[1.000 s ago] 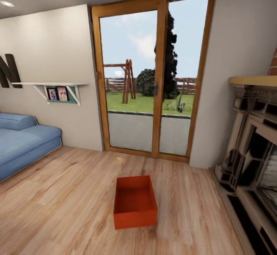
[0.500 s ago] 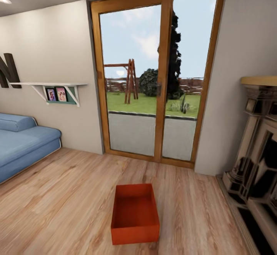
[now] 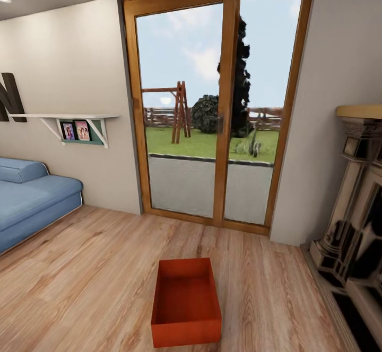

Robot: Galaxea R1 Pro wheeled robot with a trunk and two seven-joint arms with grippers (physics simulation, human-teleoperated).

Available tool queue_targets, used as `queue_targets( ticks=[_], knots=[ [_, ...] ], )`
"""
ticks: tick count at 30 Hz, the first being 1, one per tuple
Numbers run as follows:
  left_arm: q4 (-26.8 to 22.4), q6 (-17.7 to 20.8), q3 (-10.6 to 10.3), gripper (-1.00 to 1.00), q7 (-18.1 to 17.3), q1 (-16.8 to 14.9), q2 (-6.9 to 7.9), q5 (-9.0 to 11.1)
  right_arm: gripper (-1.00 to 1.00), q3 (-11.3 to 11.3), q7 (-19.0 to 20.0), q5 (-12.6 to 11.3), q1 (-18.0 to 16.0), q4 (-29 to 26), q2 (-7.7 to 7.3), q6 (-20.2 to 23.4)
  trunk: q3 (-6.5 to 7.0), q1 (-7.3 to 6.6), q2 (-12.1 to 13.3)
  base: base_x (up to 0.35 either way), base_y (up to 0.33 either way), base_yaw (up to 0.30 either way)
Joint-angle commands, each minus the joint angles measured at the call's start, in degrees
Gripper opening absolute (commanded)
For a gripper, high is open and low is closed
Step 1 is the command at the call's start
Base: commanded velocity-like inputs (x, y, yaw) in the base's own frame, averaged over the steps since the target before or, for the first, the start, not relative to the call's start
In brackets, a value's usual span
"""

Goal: Move the two storage containers from the living room to the garage. In the garage, place one container on the floor and stack the other container on top of it (either order is fine).

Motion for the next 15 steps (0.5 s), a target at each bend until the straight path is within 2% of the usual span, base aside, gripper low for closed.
queue_targets(
  ticks=[1,4,11,15],
  knots=[
    [0.0,0.0,-0.5,1.00,0.0,0.0,0.02,0.6,1.00,0.5,0.1,-0.6,-0.1,0.2,0.03,-0.3,-0.06,-0.01,0.0,0.002,0.000,0.000],
    [-0.1,0.0,-0.4,1.00,0.0,0.0,0.03,0.6,1.00,0.5,0.1,-0.6,-0.1,0.2,0.03,-0.3,-0.06,-0.01,0.0,0.001,-0.070,0.000],
    [-0.1,0.0,-0.4,1.00,0.0,0.0,0.04,0.6,1.00,0.5,0.1,-0.6,-0.1,0.2,0.07,-0.3,-0.06,-0.01,0.0,0.056,-0.245,0.000],
    [-0.2,0.0,-0.4,1.00,0.0,0.0,0.04,0.7,1.00,0.6,0.1,-0.6,-0.1,0.2,-0.03,-0.5,-0.06,-0.01,0.0,0.029,-0.071,0.000]
  ],
)
